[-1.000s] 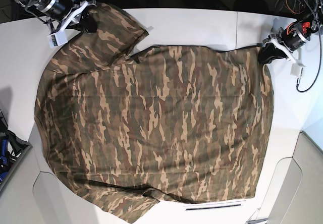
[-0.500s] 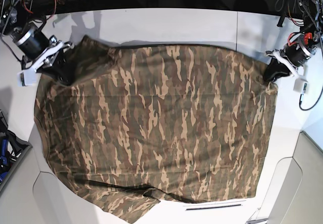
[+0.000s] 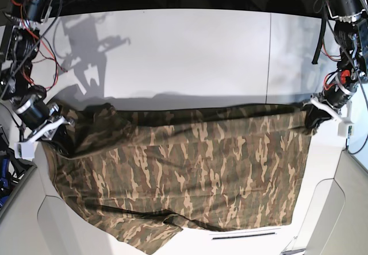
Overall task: Fold the T-shirt properly
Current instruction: 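Lift the shoulder edge with both grippers and fold it over toward the hem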
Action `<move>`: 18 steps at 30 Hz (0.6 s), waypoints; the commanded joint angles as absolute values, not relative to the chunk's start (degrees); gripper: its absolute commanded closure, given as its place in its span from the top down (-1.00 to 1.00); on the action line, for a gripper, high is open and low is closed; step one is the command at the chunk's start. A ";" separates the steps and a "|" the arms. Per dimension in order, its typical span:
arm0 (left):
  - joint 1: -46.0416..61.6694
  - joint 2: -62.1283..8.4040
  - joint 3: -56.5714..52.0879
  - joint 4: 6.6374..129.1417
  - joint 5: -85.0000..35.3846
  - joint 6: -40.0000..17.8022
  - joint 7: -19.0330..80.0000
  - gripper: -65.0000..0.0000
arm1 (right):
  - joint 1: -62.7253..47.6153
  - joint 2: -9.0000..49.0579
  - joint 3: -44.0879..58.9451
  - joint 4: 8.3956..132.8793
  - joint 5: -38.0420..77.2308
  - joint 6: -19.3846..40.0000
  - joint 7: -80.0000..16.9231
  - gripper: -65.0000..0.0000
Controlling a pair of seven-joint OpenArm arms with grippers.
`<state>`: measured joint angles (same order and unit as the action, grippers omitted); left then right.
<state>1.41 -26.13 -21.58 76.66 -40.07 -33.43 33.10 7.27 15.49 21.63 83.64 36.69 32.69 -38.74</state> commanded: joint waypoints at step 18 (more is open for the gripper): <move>-14.02 -26.24 -21.61 61.17 -39.46 -33.65 29.32 -1.00 | 25.21 16.34 13.17 63.07 29.30 33.26 -32.71 -1.00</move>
<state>-12.47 -25.19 -21.34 60.36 -38.48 -33.43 30.76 23.51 15.53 12.97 62.15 28.49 33.15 -34.20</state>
